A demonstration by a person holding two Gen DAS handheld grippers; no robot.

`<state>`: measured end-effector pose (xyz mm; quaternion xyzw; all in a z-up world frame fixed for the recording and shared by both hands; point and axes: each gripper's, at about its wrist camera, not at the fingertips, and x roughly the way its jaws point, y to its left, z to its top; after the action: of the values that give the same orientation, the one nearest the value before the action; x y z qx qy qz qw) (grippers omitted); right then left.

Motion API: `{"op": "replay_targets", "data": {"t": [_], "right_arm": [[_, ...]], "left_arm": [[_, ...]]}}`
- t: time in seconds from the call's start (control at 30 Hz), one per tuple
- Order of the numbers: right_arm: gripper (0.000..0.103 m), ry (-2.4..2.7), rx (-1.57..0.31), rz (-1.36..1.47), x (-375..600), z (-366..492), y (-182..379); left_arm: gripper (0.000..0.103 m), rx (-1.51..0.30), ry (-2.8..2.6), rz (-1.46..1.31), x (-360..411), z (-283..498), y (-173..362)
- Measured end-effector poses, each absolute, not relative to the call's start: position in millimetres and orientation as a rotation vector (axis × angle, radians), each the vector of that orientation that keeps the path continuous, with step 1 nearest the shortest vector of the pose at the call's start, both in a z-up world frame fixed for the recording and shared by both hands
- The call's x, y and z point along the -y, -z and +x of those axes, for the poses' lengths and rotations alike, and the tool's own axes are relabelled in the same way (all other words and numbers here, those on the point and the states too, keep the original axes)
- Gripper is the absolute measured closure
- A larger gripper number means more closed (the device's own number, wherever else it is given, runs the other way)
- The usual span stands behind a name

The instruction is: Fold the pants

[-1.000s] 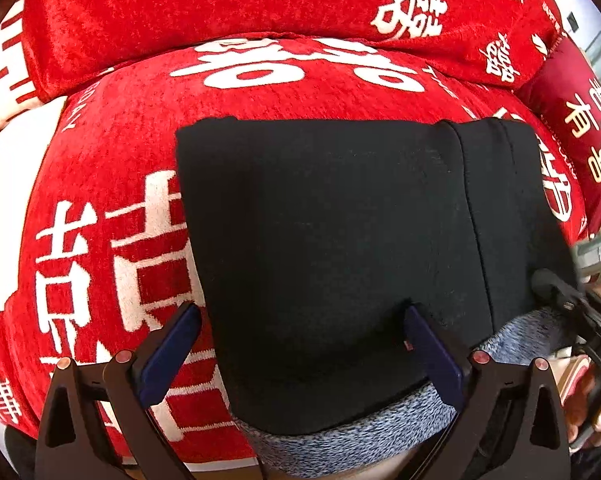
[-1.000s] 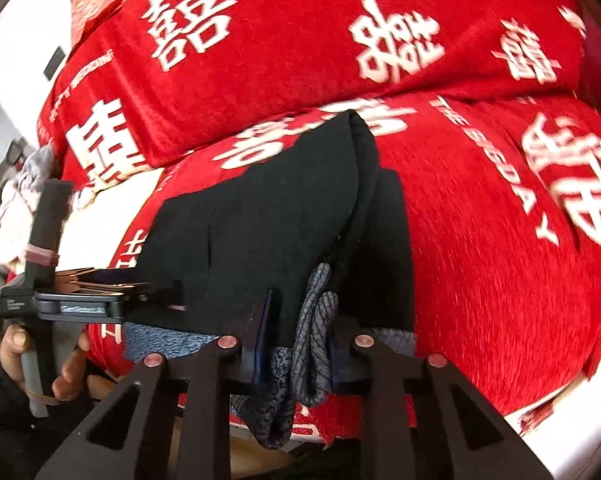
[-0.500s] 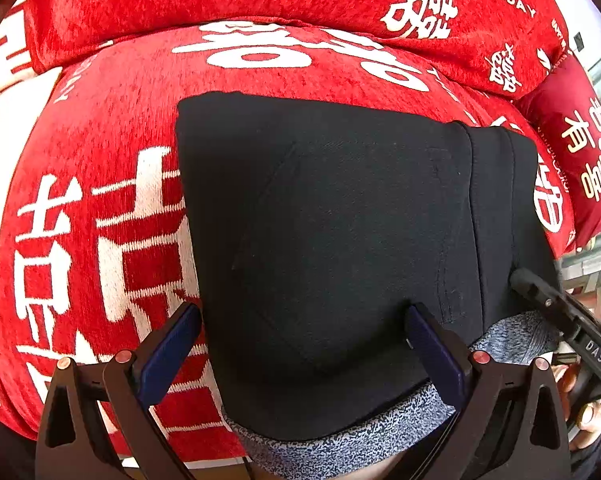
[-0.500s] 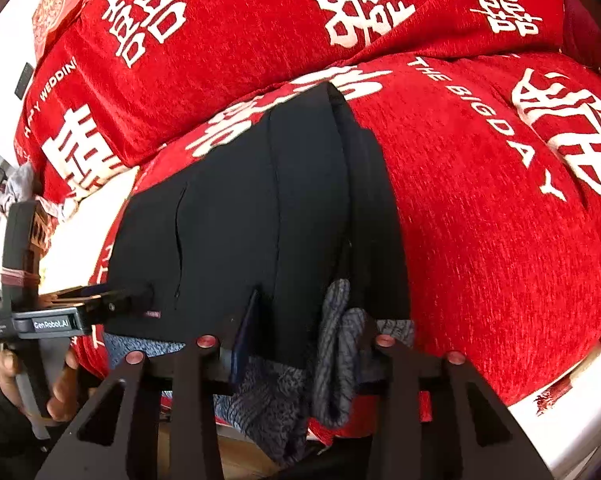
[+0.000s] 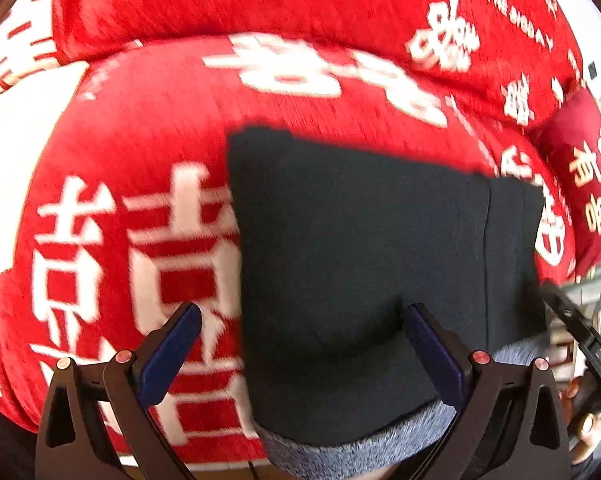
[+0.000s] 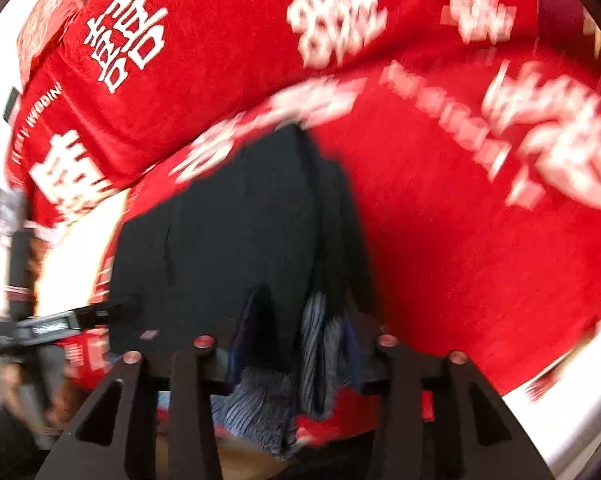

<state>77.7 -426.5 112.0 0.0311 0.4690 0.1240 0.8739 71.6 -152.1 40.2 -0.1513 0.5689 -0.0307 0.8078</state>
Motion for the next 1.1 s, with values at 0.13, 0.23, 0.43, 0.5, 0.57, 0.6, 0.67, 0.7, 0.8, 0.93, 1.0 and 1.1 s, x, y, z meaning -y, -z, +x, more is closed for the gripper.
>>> {"op": "replay_targets", "data": {"t": [0.13,0.23,0.43,0.5,0.57,0.6,0.67,0.7,0.8,0.93,1.0,1.1], "right_arm": [[0.027,-0.342,-0.858,-0.059,392,86,-145],[0.024,-0.464,-0.864,-0.146,355,103,-143],[0.024,-0.412,-1.025,-0.192,340,157,-91],[0.024,-0.411,-1.064,-0.159,351,167,-78],[0.023,-0.411,-1.077,-0.137,359,171,-70],[0.022,-0.415,-1.077,-0.132,360,172,-68],[0.021,-0.417,-1.076,-0.131,362,175,-64],[0.019,-0.417,-1.073,-0.14,361,176,-63],[0.013,-0.422,-1.086,-0.164,356,183,-58],[0.011,-0.393,-1.073,-0.231,349,176,-73],[0.011,-0.371,-1.007,-0.241,352,156,-93],[0.01,-0.382,-0.934,-0.247,363,114,-114]], "left_arm": [[0.001,-1.197,0.005,-0.347,136,94,-49],[0.001,-1.194,-0.062,-0.306,132,117,-49],[0.0,-1.281,-0.102,-0.326,124,146,-21],[0.0,-1.279,-0.098,-0.318,126,151,-17],[0.0,-1.284,-0.09,-0.298,131,156,-12],[0.0,-1.287,-0.088,-0.3,132,157,-10],[0.0,-1.293,-0.084,-0.317,134,160,-5],[0.0,-1.291,-0.081,-0.32,134,161,-3],[0.0,-1.295,-0.071,-0.325,134,162,-3],[0.0,-1.283,-0.052,-0.325,124,147,-23],[0.0,-1.239,-0.024,-0.328,117,120,-38],[0.0,-1.211,0.051,-0.336,113,76,-48]]}}
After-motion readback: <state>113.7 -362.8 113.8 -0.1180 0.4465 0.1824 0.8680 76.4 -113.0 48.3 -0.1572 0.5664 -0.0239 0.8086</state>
